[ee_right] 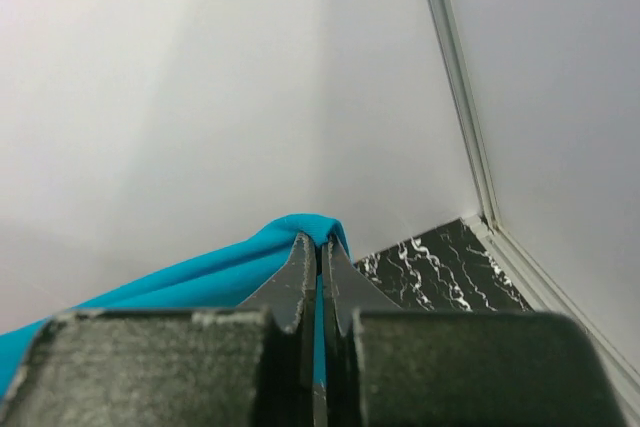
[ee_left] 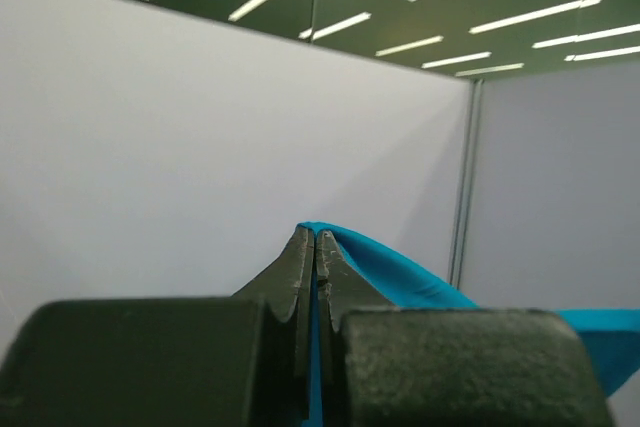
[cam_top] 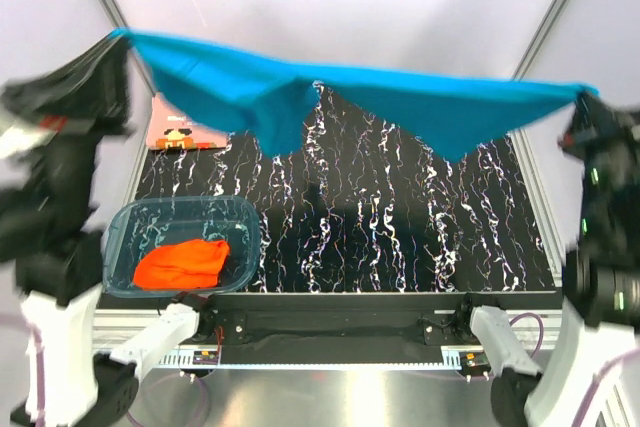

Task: Fold and stack the t-shirts
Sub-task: Flatten the tshirt out

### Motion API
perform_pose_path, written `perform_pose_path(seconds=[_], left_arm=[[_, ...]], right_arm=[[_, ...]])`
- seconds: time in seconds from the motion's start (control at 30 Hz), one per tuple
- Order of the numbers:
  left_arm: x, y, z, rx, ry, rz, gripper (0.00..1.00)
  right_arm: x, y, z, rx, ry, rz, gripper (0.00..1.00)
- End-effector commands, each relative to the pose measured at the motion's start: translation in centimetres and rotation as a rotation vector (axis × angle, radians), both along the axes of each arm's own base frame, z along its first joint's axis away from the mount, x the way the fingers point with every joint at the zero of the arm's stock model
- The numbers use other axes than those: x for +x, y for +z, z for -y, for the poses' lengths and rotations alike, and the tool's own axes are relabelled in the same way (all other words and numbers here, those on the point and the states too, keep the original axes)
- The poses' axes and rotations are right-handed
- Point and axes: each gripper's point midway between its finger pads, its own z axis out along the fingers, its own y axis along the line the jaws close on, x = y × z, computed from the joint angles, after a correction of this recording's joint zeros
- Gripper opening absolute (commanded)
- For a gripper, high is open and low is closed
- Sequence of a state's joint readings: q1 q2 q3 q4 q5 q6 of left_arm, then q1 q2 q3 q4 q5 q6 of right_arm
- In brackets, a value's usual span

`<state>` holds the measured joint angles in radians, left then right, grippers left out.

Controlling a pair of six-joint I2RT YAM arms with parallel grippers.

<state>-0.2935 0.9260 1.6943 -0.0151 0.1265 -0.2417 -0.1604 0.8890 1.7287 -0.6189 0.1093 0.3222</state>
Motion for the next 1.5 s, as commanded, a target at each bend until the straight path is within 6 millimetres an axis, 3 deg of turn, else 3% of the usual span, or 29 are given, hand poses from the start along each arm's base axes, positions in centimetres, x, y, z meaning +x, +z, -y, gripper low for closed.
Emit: perform_pose_path(seconds=[0.0,0.07,0.17,0.27,0.37,0.43,0.5,0.53,0.6,0.63,0.67,0.73,0.77,0.8,0.83,0.87,0.9,0.97,1.0,1.03,1.07,1.1,1.17,1.2,1.23,1.3,1.47], left_arm=[[-4.2,1.0,-0.8,-0.023,-0.031,0.076,0.0],[-4.8,0.7,-0.6,-0.014,-0.05,0.076,0.0],[-4.6,0.4,-0.3,-0.007,-0.058,0.069,0.0],[-2.2,-0.8,0.5,0.014,-0.062,0.031,0.0],[2.1,-3.3,2.1,0.047,-0.074,-0.04,0.0],[6.7,-6.7,3.7,0.081,-0.09,-0.139,0.0],[9.1,-9.3,5.1,0.096,-0.125,-0.186,0.0],[11.6,-12.1,6.1,0.114,-0.144,-0.237,0.0],[14.1,-15.7,7.4,0.128,-0.178,-0.305,0.0],[15.7,-19.1,8.2,0.141,-0.194,-0.37,0.0],[18.0,-21.8,9.1,0.15,-0.205,-0.416,0.0],[20.5,-25.3,9.9,0.153,-0.209,-0.467,0.0],[23.2,-30.1,10.8,0.165,-0.216,-0.568,0.0],[24.3,-31.8,11.2,0.169,-0.216,-0.601,0.0],[25.8,-33.9,11.7,0.171,-0.209,-0.649,0.0],[27.0,-34.5,12.1,0.163,-0.211,-0.649,0.0],[29.3,-38.4,12.9,0.157,-0.219,-0.728,0.0],[31.1,-40.3,14.0,0.161,-0.245,-0.762,0.0],[32.4,-39.7,14.5,0.158,-0.247,-0.751,0.0],[33.6,-42.2,15.2,0.173,-0.259,-0.802,0.0],[34.4,-42.7,15.7,0.174,-0.268,-0.808,0.0],[35.7,-43.0,16.2,0.169,-0.274,-0.805,0.0],[37.0,-43.9,16.6,0.177,-0.271,-0.827,0.0],[38.0,-42.4,16.9,0.177,-0.271,-0.792,0.0],[38.8,-44.5,17.2,0.188,-0.27,-0.834,0.0],[39.8,-45.0,17.6,0.192,-0.276,-0.839,0.0],[41.6,-45.7,18.2,0.198,-0.275,-0.847,0.0]], right_arm=[[-3.0,-1.4,0.8,0.024,-0.071,-0.017,0.0],[-4.1,-1.5,0.4,0.031,-0.058,-0.005,0.0],[-3.6,-2.3,0.4,0.035,-0.054,-0.03,0.0],[-1.8,-3.6,1.2,0.043,-0.082,-0.071,0.0],[1.1,-6.3,2.2,0.046,-0.111,-0.134,0.0],[3.1,-8.5,2.8,0.053,-0.127,-0.184,0.0],[5.6,-12.2,3.5,0.069,-0.142,-0.235,0.0],[6.6,-13.9,4.0,0.08,-0.162,-0.266,0.0],[9.0,-18.9,4.8,0.107,-0.189,-0.344,0.0],[9.7,-20.5,5.2,0.125,-0.208,-0.36,0.0],[10.7,-23.3,5.4,0.135,-0.215,-0.381,0.0],[12.7,-27.3,5.6,0.152,-0.214,-0.443,0.0],[13.6,-29.0,5.8,0.156,-0.214,-0.451,0.0],[15.0,-31.8,6.1,0.16,-0.22,-0.513,0.0],[15.7,-33.1,6.4,0.159,-0.23,-0.535,0.0],[16.8,-33.9,6.7,0.156,-0.236,-0.533,0.0],[18.0,-37.3,7.1,0.158,-0.244,-0.623,0.0],[20.7,-37.8,7.7,0.147,-0.238,-0.615,0.0],[21.9,-40.7,8.0,0.145,-0.236,-0.687,0.0],[22.8,-41.3,8.1,0.133,-0.225,-0.704,0.0],[24.3,-40.7,8.5,0.128,-0.222,-0.686,0.0],[25.1,-42.6,8.8,0.131,-0.218,-0.724,0.0],[27.0,-42.1,9.6,0.123,-0.209,-0.705,0.0],[27.7,-43.7,9.9,0.123,-0.207,-0.738,0.0],[29.0,-42.7,10.2,0.113,-0.2,-0.721,0.0],[29.8,-44.8,10.7,0.121,-0.192,-0.77,0.0],[31.3,-45.4,11.3,0.117,-0.175,-0.786,0.0]])
